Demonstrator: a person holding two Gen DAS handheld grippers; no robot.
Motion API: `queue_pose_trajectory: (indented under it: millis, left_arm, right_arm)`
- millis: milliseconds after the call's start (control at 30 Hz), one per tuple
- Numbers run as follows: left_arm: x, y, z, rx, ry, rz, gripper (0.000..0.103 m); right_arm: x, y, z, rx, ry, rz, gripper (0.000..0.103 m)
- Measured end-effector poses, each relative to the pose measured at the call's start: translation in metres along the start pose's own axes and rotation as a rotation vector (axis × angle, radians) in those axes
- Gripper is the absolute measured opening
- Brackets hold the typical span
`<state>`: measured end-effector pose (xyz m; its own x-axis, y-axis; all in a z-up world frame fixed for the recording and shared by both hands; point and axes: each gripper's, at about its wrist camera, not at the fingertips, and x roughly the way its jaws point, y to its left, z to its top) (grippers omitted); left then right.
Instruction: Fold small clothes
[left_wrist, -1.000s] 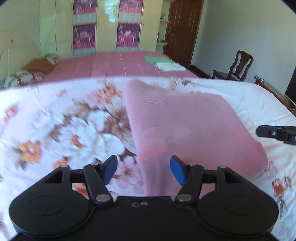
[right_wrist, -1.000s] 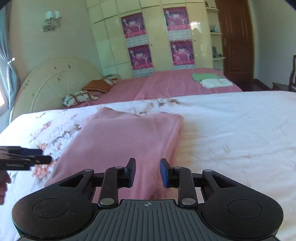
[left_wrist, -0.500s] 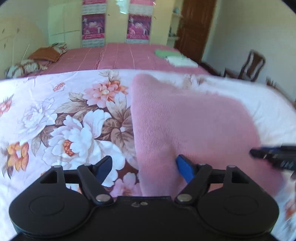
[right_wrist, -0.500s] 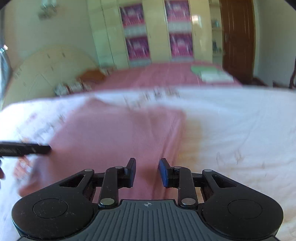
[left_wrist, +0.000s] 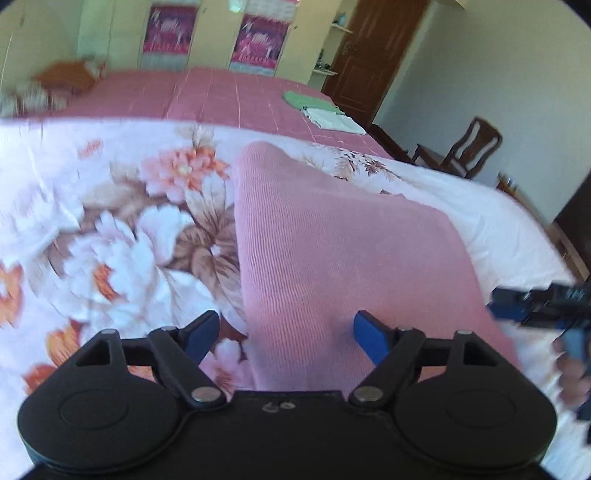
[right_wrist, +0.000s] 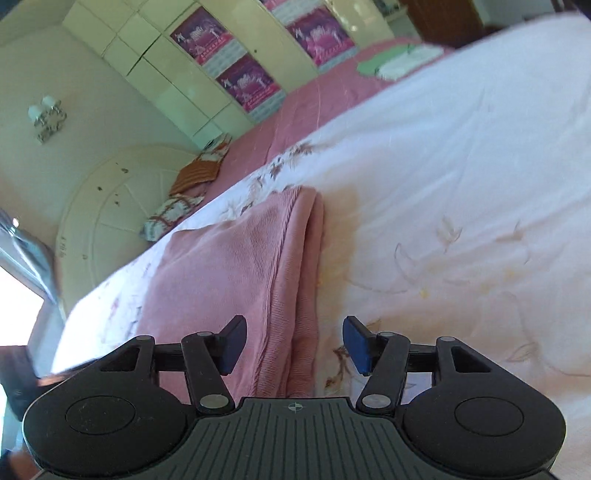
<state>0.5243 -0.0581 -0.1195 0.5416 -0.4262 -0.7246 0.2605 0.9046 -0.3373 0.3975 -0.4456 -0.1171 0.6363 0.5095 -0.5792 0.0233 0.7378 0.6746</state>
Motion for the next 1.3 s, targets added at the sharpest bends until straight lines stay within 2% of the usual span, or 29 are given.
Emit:
queue_pose_trajectory:
  millis: [167, 267, 367, 467, 600, 633, 667, 733, 833, 933, 1133, 1300]
  left_arm:
    - [0.016, 0.014, 0.005, -0.089, 0.040, -0.051, 0.080]
    - [0.026, 0.017, 0.011, -0.102, 0.052, -0.071, 0.079]
    - [0.037, 0.014, 0.020, -0.095, 0.068, -0.077, 0.077]
    - [0.047, -0.001, 0.028, -0.022, 0.083, -0.037, 0.071]
    - [0.055, -0.022, 0.034, 0.051, 0.080, 0.021, 0.060]
    - [0.056, -0.027, 0.034, 0.068, 0.074, 0.039, 0.058]
    - [0.055, -0.033, 0.033, 0.094, 0.065, 0.056, 0.055]
    - [0.053, -0.044, 0.031, 0.157, 0.045, 0.088, 0.047]
    - [0.045, -0.053, 0.028, 0.199, 0.011, 0.106, 0.034]
    - [0.036, -0.052, 0.025, 0.208, -0.014, 0.090, 0.031]
    - [0.015, -0.043, 0.022, 0.197, -0.058, 0.033, 0.029]
    - [-0.014, -0.028, 0.026, 0.204, -0.077, 0.026, 0.029]
  right_arm:
    - [0.017, -0.017, 0.006, 0.086, 0.091, 0.105, 0.057]
    - [0.023, -0.015, 0.011, 0.073, 0.110, 0.106, 0.057]
    - [0.032, -0.006, 0.015, 0.022, 0.127, 0.103, 0.057]
    - [0.043, 0.003, 0.019, -0.024, 0.142, 0.098, 0.057]
    - [0.054, 0.035, 0.012, -0.220, 0.148, -0.014, 0.056]
    - [0.056, 0.043, 0.008, -0.270, 0.139, -0.061, 0.046]
    - [0.057, 0.050, 0.003, -0.314, 0.127, -0.108, 0.042]
    - [0.059, 0.056, -0.005, -0.336, 0.112, -0.130, 0.030]
    - [0.060, 0.063, -0.014, -0.348, 0.081, -0.161, 0.023]
    - [0.059, 0.081, -0.024, -0.405, 0.046, -0.212, 0.021]
    - [0.039, 0.104, -0.024, -0.419, -0.017, -0.245, 0.020]
    - [0.033, 0.149, -0.031, -0.502, -0.049, -0.261, 0.020]
